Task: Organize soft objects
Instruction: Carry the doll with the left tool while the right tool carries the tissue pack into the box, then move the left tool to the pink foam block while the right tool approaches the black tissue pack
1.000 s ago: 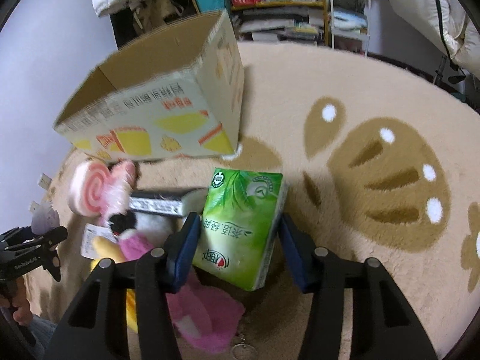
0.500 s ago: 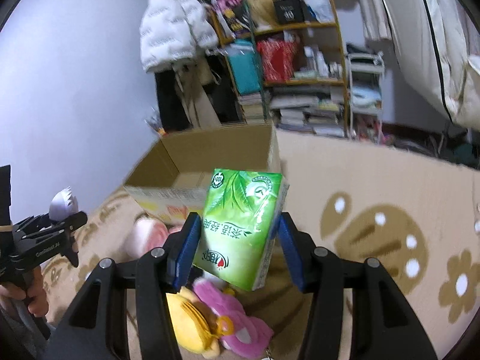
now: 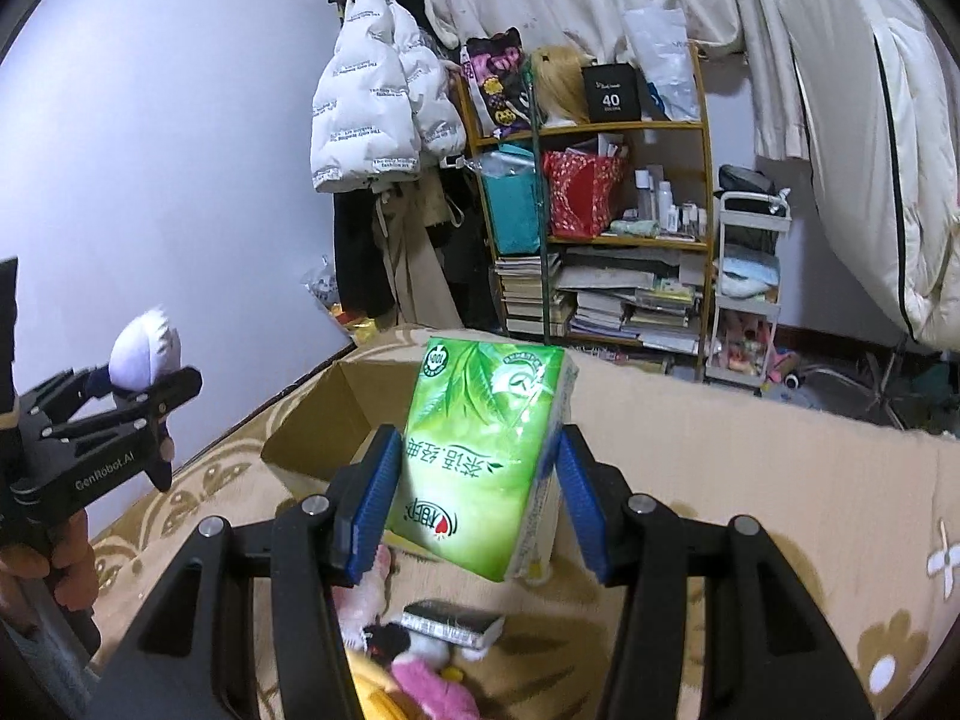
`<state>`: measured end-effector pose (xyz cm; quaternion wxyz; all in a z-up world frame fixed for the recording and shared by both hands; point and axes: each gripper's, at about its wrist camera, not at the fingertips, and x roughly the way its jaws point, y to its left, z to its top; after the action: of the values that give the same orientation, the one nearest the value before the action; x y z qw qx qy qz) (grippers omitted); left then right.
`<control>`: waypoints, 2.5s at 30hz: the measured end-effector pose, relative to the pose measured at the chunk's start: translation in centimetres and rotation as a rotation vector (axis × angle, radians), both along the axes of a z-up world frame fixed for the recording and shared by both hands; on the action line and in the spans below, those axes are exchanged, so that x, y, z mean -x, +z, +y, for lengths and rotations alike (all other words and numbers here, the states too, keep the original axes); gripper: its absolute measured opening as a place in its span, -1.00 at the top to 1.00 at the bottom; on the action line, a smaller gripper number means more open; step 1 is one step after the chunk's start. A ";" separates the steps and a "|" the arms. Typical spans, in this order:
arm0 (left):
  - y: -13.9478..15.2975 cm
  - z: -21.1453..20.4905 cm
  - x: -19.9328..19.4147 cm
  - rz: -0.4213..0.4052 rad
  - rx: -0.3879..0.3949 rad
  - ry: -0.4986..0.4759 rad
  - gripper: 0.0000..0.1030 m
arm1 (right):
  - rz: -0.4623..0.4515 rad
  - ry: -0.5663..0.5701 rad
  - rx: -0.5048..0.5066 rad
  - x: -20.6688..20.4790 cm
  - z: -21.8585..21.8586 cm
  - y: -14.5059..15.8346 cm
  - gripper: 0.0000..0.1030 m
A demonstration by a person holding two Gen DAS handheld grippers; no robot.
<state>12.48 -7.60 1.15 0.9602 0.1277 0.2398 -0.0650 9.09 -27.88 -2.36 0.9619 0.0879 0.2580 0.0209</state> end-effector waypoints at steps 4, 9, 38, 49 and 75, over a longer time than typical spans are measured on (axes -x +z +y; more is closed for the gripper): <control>0.7 -0.4 -1.2 -0.008 0.013 -0.013 -0.20 | -0.009 0.015 0.014 -1.4 0.0 0.2 -0.08; -0.6 -0.6 -3.0 -0.014 0.009 -0.005 -0.20 | -0.010 0.019 0.009 -3.3 -0.3 -0.3 -0.08; -8.5 -3.8 -8.7 0.203 0.017 -0.109 -0.32 | 0.148 0.062 -0.029 -8.0 -0.4 -7.6 -0.14; -8.1 -3.2 -8.0 0.192 -0.007 -0.084 -0.79 | 0.131 0.071 -0.047 -7.7 -0.5 -7.0 -0.48; -5.0 2.6 -0.5 0.323 -0.034 0.003 -0.97 | 0.133 0.021 -0.004 0.1 1.9 -3.6 -1.00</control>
<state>12.94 -5.00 -3.87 0.9068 0.1314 0.3926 -0.0790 8.97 -26.01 -6.00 0.9422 0.0885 0.3222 0.0258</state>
